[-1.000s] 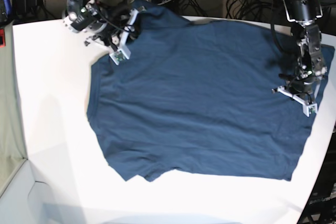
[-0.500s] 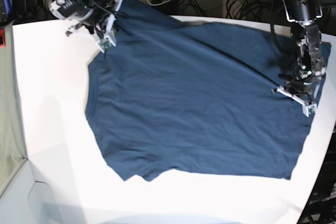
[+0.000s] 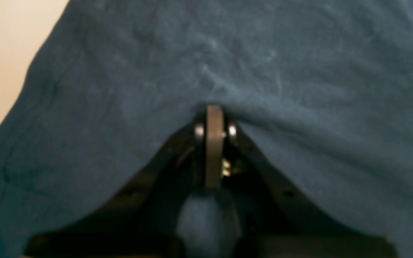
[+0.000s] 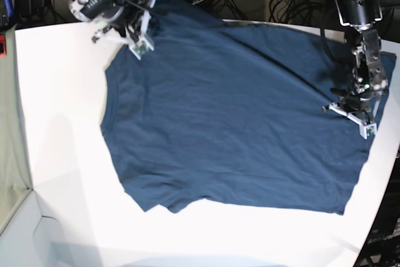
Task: Layout the t-shirt on the table in an organized manner, then fold the t-shirt properly
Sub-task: 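Pull the shoulder edge with the right gripper away from the left gripper, then lift the shirt edge with both grippers and fold it over the body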
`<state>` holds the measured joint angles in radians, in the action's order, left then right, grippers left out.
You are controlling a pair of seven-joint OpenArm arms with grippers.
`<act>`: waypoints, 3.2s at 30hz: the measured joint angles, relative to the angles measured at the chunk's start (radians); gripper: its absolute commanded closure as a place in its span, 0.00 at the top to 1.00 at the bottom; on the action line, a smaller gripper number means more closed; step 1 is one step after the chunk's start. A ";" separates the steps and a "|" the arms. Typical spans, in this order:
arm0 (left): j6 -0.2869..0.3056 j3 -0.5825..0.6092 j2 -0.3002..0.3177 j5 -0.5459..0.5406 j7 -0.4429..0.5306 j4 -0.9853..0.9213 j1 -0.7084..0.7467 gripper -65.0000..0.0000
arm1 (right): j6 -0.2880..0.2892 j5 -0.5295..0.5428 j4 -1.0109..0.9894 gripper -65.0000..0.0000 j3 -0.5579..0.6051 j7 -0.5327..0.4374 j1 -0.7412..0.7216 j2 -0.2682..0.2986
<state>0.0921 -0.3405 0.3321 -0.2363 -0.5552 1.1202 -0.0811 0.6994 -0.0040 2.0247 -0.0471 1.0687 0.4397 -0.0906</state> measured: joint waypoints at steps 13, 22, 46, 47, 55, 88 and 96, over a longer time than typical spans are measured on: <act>-0.003 0.000 -0.003 -0.001 0.005 0.000 0.000 0.00 | 0.000 -0.002 -0.003 0.00 -0.038 0.000 0.060 0.009; -0.003 0.001 -0.004 -0.005 0.003 0.001 0.000 0.00 | 0.000 0.019 -0.003 0.00 -0.201 -0.022 0.140 -0.034; -0.002 0.003 -0.014 -0.007 -0.046 0.140 0.092 0.00 | -0.001 0.010 -0.003 0.45 -0.363 -0.008 0.048 -0.043; -0.002 0.003 -0.014 -0.008 -0.057 0.153 0.098 0.00 | 0.000 0.010 -0.003 0.43 -0.363 -0.006 0.035 -0.047; 0.001 0.001 -0.019 -0.004 -0.174 0.248 0.128 0.00 | 0.000 0.003 -0.004 0.00 -0.225 0.113 -0.084 -0.060; 0.005 -0.058 -0.029 -0.016 -0.113 0.242 0.212 0.00 | 0.000 0.041 -0.582 0.00 -0.258 0.060 -0.587 0.139; 0.009 -0.058 -0.056 -0.016 -0.020 0.061 0.053 0.00 | 0.003 0.043 -0.735 0.00 -0.259 -0.077 -0.675 0.192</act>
<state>0.1009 -0.3985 0.2756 -0.2520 -0.5751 1.1812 -0.0284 0.7021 0.0387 1.2900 -0.3058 0.9920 -0.2352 0.1009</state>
